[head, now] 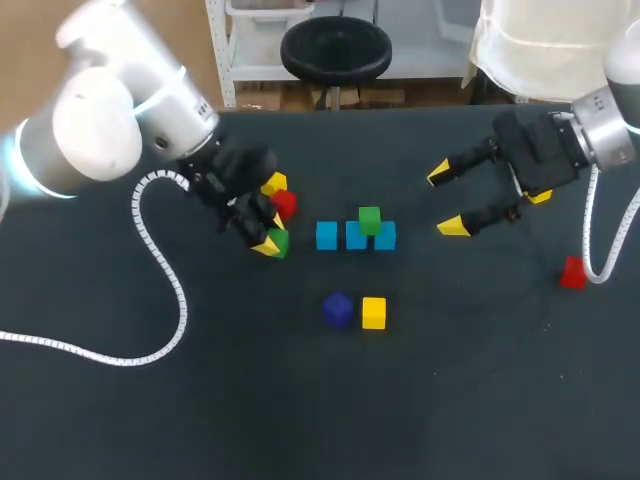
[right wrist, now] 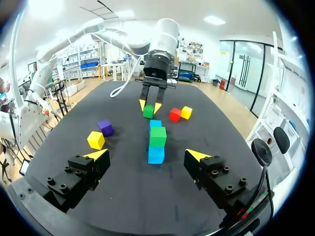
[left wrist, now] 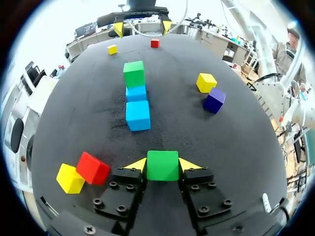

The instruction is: Place the blue cubes, place green cubes on the blue cubes, place the yellow cubes on the green cubes, then place the red cubes on the yellow cubes, and place purple cube on the red cubes.

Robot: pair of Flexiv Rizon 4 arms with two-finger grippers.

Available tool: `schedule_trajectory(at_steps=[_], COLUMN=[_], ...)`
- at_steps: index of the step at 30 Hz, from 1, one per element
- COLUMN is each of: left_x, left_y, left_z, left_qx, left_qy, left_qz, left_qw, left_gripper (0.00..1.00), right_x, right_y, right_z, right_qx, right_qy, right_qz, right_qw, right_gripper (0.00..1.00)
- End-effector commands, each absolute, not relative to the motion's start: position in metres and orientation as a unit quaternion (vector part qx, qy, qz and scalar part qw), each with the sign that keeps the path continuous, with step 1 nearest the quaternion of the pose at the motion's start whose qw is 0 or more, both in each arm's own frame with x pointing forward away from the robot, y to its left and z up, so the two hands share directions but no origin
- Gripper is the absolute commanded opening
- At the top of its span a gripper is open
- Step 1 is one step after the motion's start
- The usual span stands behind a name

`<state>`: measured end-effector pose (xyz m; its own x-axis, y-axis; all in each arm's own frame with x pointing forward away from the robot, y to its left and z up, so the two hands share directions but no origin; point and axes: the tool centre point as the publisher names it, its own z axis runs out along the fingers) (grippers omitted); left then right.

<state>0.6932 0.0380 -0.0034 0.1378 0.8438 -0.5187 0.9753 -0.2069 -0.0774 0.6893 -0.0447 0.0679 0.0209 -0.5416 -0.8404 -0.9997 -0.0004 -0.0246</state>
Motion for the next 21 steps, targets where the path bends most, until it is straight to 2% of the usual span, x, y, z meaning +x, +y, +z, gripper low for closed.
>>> schedule_trajectory(at_steps=[1,17,18,19,20,21], left_x=[0.675,0.65,0.65,0.65,0.65,0.649], left_y=[0.04,0.031,0.031,0.031,0.031,0.032], left_z=[0.008,-0.008,-0.009,-0.009,-0.01,-0.01], left_qx=[0.719,0.626,0.625,0.624,0.623,0.622], left_qy=[0.644,0.729,0.729,0.729,0.73,0.73], left_qz=[-0.209,-0.187,-0.188,-0.189,-0.189,-0.19], left_qw=[0.157,0.205,0.205,0.206,0.207,0.207], left_gripper=[0.0,0.0,0.04,0.29,0.47,1.0], right_x=[0.689,0.689,0.689,0.689,0.689,0.689], right_y=[-0.045,-0.045,-0.045,-0.045,-0.045,-0.045], right_z=[0.068,0.068,0.068,0.068,0.068,0.068], right_qx=[-0.625,-0.625,-0.625,-0.625,-0.625,-0.625], right_qy=[0.616,0.616,0.616,0.616,0.616,0.616], right_qz=[0.331,0.331,0.331,0.331,0.331,0.331], right_qw=[0.347,0.347,0.347,0.347,0.347,0.347], right_gripper=[1.0,1.0,1.0,1.0,1.0,1.0])
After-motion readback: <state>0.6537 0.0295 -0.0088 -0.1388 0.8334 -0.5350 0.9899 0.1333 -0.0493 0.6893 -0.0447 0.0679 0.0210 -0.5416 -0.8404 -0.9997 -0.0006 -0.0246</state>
